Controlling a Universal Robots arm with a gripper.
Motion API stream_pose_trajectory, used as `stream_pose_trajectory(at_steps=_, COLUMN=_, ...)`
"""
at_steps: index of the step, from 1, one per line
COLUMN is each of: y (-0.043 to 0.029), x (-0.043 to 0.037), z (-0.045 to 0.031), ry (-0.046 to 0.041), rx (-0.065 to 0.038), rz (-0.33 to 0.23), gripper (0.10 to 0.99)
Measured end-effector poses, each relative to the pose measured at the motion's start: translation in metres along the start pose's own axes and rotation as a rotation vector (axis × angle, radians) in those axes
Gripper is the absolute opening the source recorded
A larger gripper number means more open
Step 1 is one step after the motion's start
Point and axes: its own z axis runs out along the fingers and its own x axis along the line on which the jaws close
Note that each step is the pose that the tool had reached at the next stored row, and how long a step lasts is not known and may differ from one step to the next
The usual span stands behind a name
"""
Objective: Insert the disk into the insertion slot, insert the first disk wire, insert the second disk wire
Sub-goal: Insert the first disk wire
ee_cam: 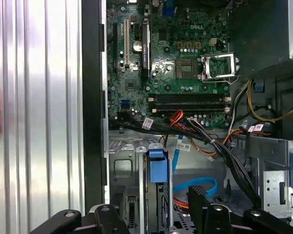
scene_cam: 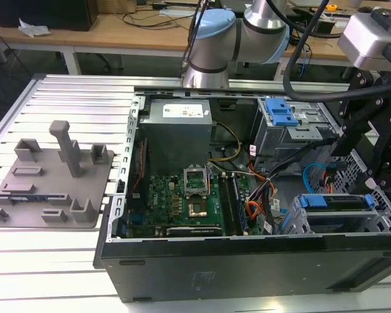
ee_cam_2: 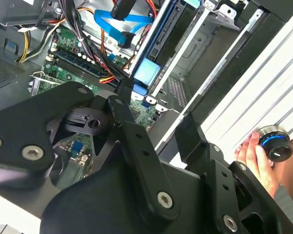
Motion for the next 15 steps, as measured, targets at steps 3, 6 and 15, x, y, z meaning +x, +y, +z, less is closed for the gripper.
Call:
stream_pose_trajectory(at_steps=3, y=0.0000, x=0.0000, z=0.0000, ry=0.0001, rx=0.000, rz=0.000, gripper=0.624)
stream_pose_trajectory(at_steps=6, y=0.0000, x=0.0000, z=0.0000, ry=0.0000, rx=0.000, rz=0.000, gripper=0.624)
stream_pose_trajectory(at_steps=15, y=0.0002, x=-0.0058, z=0.0003, ry=0.0190, rx=0.001, rz=0.001, gripper=0.624)
